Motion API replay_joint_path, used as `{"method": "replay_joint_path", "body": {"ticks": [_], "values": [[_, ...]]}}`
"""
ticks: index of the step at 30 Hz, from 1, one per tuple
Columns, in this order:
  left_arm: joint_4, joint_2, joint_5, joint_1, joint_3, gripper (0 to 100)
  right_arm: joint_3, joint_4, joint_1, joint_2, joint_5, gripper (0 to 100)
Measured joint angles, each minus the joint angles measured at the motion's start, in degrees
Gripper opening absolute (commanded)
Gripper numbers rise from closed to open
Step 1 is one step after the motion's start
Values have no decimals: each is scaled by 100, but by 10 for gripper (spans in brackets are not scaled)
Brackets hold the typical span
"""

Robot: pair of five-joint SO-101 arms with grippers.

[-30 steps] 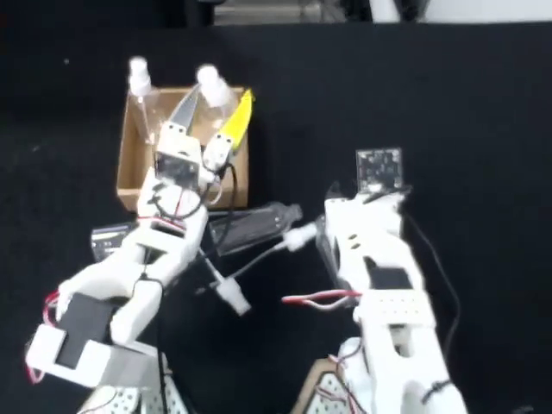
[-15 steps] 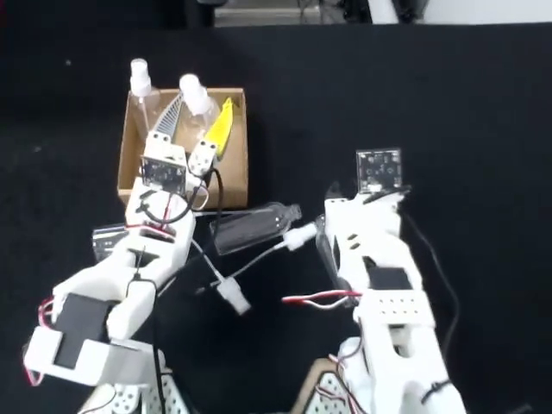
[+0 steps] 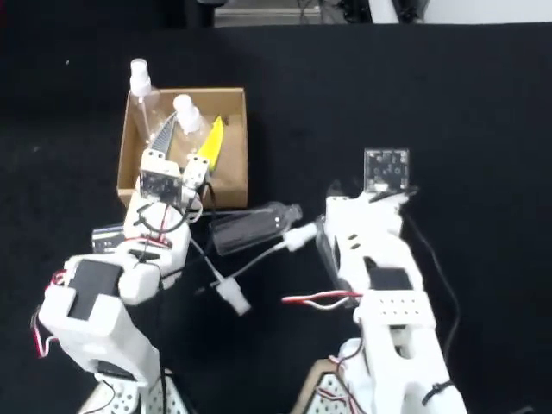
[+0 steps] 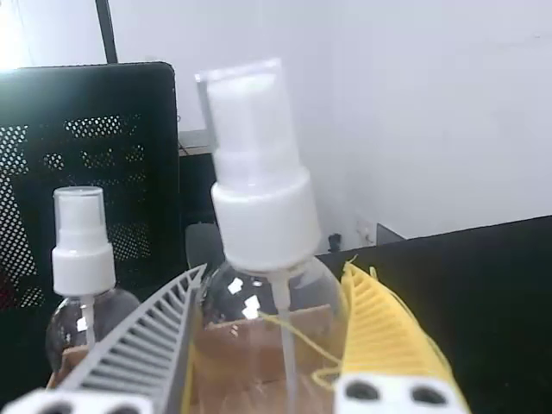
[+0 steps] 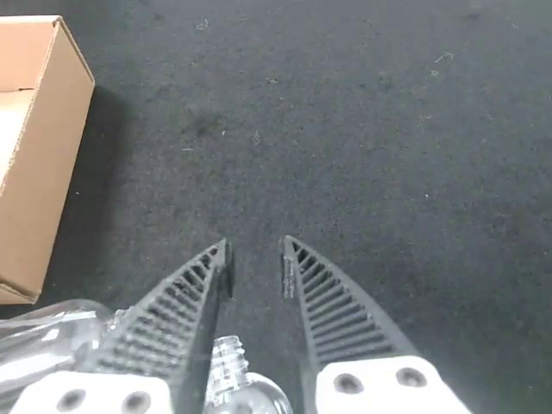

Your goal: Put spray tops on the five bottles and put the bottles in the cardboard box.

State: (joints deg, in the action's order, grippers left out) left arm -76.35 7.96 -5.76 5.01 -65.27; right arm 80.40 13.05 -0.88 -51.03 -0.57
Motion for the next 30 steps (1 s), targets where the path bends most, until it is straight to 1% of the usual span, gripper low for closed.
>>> {"method": "replay_joint_path", "body": {"ticks": [3, 9, 16, 26, 30], "values": [[-176, 299, 0, -97, 0, 30, 0, 0, 0, 0, 0, 83], [-229, 624, 0, -571, 0, 30, 0, 0, 0, 0, 0, 83], [-229, 633, 0, -897, 0, 30, 62, -387, 0, 0, 0, 83], [-229, 633, 0, -1380, 0, 30, 62, -422, 0, 0, 0, 83], [-229, 633, 26, -1459, 0, 29, 62, -422, 0, 0, 0, 83]]}}
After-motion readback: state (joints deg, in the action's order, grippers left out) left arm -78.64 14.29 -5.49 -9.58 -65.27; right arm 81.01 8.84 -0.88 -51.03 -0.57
